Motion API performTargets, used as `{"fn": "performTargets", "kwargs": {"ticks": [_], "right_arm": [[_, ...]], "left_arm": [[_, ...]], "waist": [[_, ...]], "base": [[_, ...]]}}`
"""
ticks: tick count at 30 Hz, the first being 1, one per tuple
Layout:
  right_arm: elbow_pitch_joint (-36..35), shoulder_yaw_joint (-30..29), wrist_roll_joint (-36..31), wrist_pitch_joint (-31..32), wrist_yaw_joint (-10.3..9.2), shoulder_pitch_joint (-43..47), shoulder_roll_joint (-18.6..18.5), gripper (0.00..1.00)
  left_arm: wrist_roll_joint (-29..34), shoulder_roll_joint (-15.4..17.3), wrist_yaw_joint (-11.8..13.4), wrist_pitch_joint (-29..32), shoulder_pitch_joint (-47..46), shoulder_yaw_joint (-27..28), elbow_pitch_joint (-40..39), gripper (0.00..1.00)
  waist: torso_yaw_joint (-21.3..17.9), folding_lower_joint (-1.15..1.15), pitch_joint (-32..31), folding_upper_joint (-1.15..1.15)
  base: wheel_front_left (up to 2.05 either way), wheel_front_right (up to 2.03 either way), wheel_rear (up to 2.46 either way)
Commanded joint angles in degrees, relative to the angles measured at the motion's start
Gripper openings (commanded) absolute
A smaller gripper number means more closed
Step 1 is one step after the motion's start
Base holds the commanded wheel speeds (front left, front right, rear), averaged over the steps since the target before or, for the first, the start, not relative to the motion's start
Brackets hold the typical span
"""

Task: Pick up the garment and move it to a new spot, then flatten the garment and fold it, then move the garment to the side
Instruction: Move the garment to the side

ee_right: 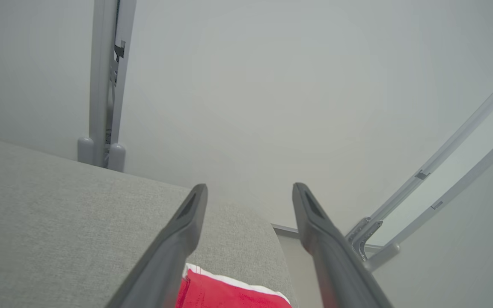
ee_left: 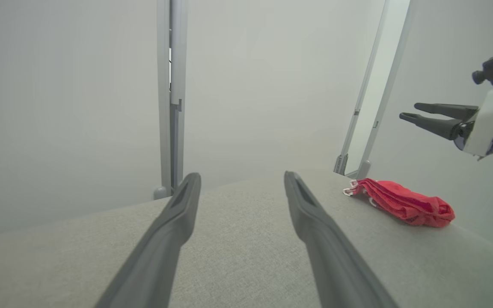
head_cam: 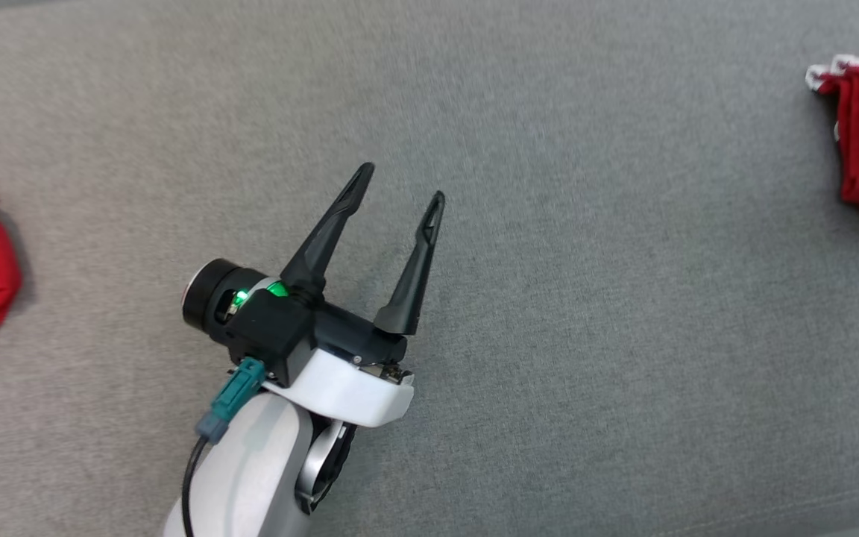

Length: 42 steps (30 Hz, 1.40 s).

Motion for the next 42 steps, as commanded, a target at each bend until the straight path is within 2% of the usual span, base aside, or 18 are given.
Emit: {"fn": "performTargets", "kwargs": {"ticks": [1, 7, 13, 19, 20, 22, 23, 26, 31, 42], "right_arm": [[-3.2, -0.6, -0.5, -0.2, -0.04, 2.7, 1.4, 1.0], [-12.1, -2.4, 4.8, -0.2, -0.03, 11.6, 7.4, 1.0], [-19.2, -1.8, 5.6, -0.2, -0.03, 21.2, 11.0, 1.0], [-27.9, -3.9, 3.7, 0.2, -0.03, 32.9, 16.5, 1.0], [-30.8, -5.4, 2.8, 0.3, -0.03, 36.5, 18.7, 1.0], [-32.2, -6.4, 2.5, 0.3, -0.03, 38.1, 20.0, 1.0], [-35.0, -8.3, 1.6, 0.3, -0.03, 41.2, 22.6, 1.0], [-38.3, -10.0, 0.0, 0.3, -0.03, 44.9, 25.8, 1.0], [-41.1, -11.0, -2.1, 0.9, -0.03, 47.8, 28.2, 1.0], [-42.9, -12.2, -3.3, 1.8, -0.03, 48.9, 29.5, 1.0]], "left_arm": [[-1.1, 0.1, 1.3, 0.0, 1.4, 1.0, -0.5, 1.0], [-2.6, 0.2, 3.6, 0.0, 6.4, 3.3, -0.6, 1.0], [-2.9, 0.1, 5.3, 0.0, 11.1, 7.0, -0.6, 1.0], [-2.8, 0.1, 6.4, 0.0, 16.9, 12.3, -0.9, 1.0], [-2.8, 0.1, 6.4, 0.0, 18.4, 13.3, -0.8, 1.0], [-2.5, 0.1, 6.5, 0.0, 19.0, 13.6, -0.7, 1.0], [-2.3, 0.1, 6.5, 0.0, 19.8, 14.0, -0.5, 1.0], [-2.9, 0.1, 7.0, 0.0, 20.9, 14.0, -0.2, 1.0], [-4.1, 0.1, 7.4, 0.0, 21.7, 13.1, -0.1, 1.0], [-4.7, 0.1, 6.9, 0.0, 21.6, 12.9, 0.2, 1.0]], "waist": [[2.3, 0.0, -6.5, 0.0], [5.8, 0.0, -13.9, 0.0], [8.7, 0.0, -18.7, 0.0], [11.3, 0.0, -22.8, 0.0], [12.2, 0.0, -23.8, 0.0], [12.7, 0.0, -24.1, 0.0], [13.7, 0.0, -24.4, 0.0], [14.9, 0.0, -24.7, 0.0], [16.0, 0.0, -24.7, 0.0], [16.6, 0.0, -24.4, 0.0]], "base": [[0.0, 0.0, 0.0], [0.0, 0.0, 0.0], [0.0, 0.0, 0.0], [0.0, 0.0, 0.0], [0.0, 0.0, 0.0], [0.0, 0.0, 0.0], [0.0, 0.0, 0.0], [0.0, 0.0, 0.0], [0.0, 0.0, 0.0], [0.0, 0.0, 0.0]]}}
